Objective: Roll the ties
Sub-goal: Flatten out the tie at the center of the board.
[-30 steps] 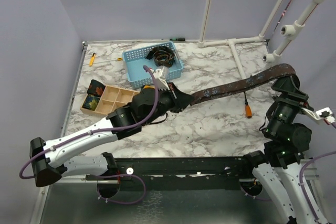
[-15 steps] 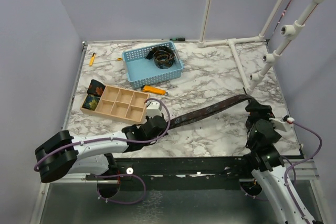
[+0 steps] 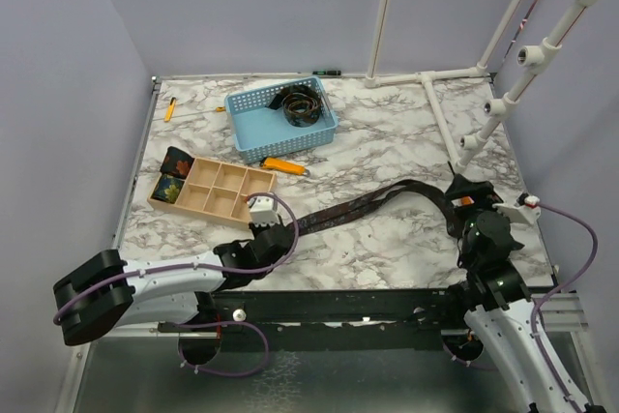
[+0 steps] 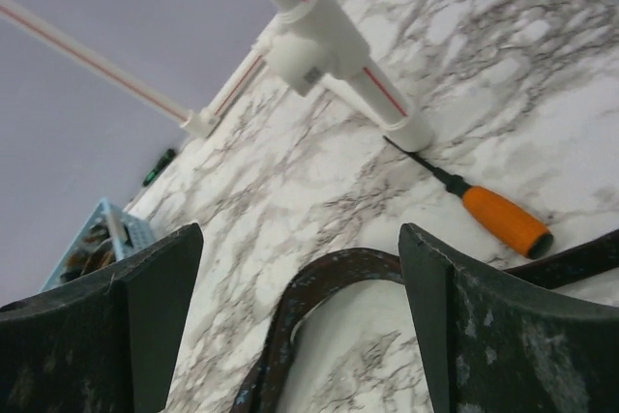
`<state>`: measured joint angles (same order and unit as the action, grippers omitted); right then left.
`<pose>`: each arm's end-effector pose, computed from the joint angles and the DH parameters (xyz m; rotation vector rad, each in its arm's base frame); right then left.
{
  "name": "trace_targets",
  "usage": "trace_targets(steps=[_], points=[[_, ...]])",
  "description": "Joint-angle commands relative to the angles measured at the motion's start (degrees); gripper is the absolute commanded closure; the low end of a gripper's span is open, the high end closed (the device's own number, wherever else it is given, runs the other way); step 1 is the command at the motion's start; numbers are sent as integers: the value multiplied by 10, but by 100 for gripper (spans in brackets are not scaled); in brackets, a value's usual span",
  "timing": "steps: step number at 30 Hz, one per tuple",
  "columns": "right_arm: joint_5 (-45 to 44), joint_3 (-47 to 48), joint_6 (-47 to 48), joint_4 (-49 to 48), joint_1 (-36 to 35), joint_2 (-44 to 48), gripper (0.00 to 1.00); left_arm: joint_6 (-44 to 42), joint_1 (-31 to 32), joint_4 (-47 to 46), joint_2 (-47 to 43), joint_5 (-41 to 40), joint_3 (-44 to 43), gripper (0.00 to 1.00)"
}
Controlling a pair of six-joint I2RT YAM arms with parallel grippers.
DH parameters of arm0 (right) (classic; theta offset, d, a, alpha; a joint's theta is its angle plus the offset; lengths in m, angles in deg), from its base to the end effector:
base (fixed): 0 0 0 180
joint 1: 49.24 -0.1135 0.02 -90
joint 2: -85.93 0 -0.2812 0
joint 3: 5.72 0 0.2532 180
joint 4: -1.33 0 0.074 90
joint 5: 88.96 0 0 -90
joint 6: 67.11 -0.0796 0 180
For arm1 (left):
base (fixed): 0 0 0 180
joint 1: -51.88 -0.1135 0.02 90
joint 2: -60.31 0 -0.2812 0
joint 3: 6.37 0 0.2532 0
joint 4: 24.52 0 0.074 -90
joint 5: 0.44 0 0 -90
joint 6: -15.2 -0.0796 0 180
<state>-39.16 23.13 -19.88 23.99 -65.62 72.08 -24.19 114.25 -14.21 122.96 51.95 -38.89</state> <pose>0.1346 -0.0140 0.2284 0.8617 1.4375 0.1809 0.1423 -0.1672 0.1473 -0.1139 2.1356 -0.4160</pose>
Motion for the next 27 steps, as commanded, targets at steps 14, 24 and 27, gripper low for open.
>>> trace_targets(steps=[14, 24, 27], points=[[161, 152, -352, 166, 5, -328, 0, 26, 1, 33, -134, -40, 73, 100], [167, 139, -474, 135, 5, -449, 0, 33, 0, 33, -189, -35, 104, 100], [143, 151, -488, 115, 5, -483, 0, 35, 0, 39, -207, -28, 114, 100]])
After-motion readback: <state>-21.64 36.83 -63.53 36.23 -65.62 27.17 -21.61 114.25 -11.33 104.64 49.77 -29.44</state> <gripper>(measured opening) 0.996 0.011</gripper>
